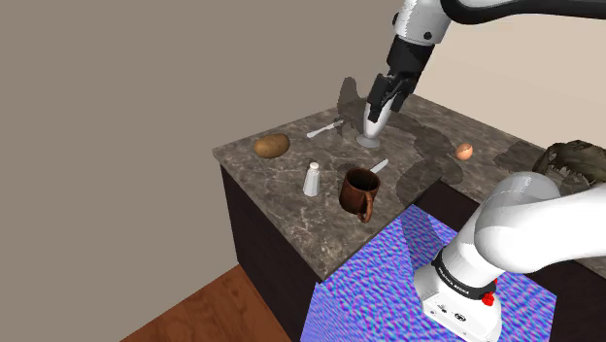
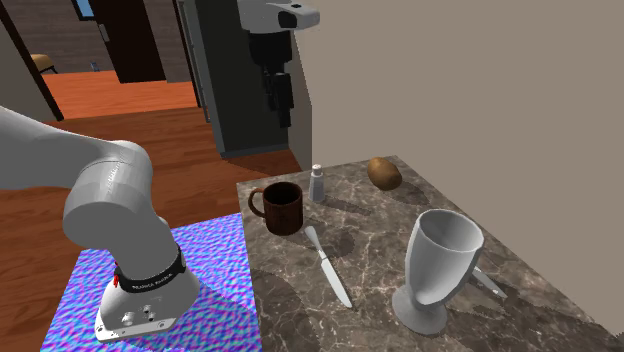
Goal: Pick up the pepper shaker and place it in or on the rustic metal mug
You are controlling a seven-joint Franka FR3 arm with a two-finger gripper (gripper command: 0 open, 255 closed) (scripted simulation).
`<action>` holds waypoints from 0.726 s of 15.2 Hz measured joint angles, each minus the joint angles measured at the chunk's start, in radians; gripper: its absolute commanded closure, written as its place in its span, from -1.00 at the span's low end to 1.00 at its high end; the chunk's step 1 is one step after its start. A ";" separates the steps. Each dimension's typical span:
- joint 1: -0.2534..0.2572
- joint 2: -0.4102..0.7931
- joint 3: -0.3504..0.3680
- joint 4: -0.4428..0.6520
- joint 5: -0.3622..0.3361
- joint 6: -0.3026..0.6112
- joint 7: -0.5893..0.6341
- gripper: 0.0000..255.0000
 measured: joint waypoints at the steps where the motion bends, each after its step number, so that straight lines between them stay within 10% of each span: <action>1: 0.000 0.000 0.000 0.000 0.000 0.000 0.000 -1.00; 11: 0.038 0.247 0.029 -0.062 0.059 0.286 -0.002 -1.00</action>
